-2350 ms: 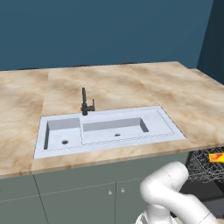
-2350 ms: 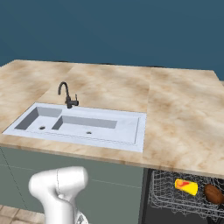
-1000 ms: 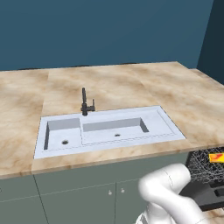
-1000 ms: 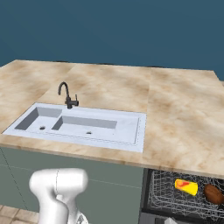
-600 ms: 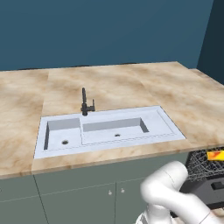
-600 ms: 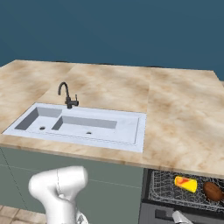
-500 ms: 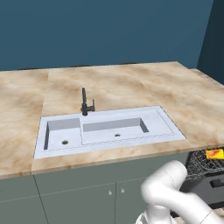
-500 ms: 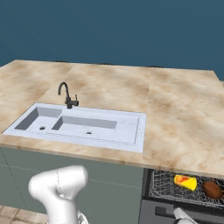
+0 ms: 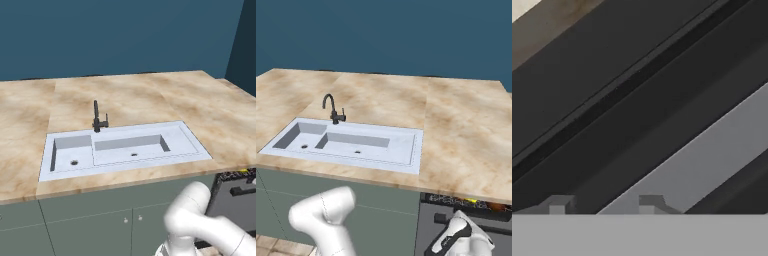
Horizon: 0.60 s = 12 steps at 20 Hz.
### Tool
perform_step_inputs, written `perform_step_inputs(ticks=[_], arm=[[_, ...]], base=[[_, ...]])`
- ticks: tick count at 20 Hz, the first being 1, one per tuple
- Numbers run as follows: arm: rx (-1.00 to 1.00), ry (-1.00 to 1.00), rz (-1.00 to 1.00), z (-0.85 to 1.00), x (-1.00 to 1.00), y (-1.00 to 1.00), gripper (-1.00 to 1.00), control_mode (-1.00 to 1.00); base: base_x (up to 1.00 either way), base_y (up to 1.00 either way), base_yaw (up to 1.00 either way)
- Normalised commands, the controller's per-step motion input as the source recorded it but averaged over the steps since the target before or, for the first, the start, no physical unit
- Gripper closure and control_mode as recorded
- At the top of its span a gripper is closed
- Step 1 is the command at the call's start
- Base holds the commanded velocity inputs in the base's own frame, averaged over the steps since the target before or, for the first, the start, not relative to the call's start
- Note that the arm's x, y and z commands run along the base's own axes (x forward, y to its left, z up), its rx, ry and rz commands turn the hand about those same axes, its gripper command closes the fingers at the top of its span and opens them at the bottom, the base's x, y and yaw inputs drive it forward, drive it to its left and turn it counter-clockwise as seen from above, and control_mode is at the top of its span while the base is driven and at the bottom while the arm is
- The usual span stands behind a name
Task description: Pick up the cup and bowl from the counter, place them in the dishwasher, and close the dishwasher door.
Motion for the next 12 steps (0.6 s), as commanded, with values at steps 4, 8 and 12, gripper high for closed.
perform_step_inputs(ticks=[4,8,12], arm=[[-0.07,-0.04,-0.05,-0.45,0.45,-0.16,-1.0,-1.0],[-0.12,-0.06,0.0,-0.5,0.18,-0.25,-1.0,-1.0],[-0.16,-0.05,0.0,-0.57,0.3,-0.25,-1.0,-1.0]], base=[[0.0,0.0,0.0],[0.0,0.0,0.0],[0.0,0.0,0.0]])
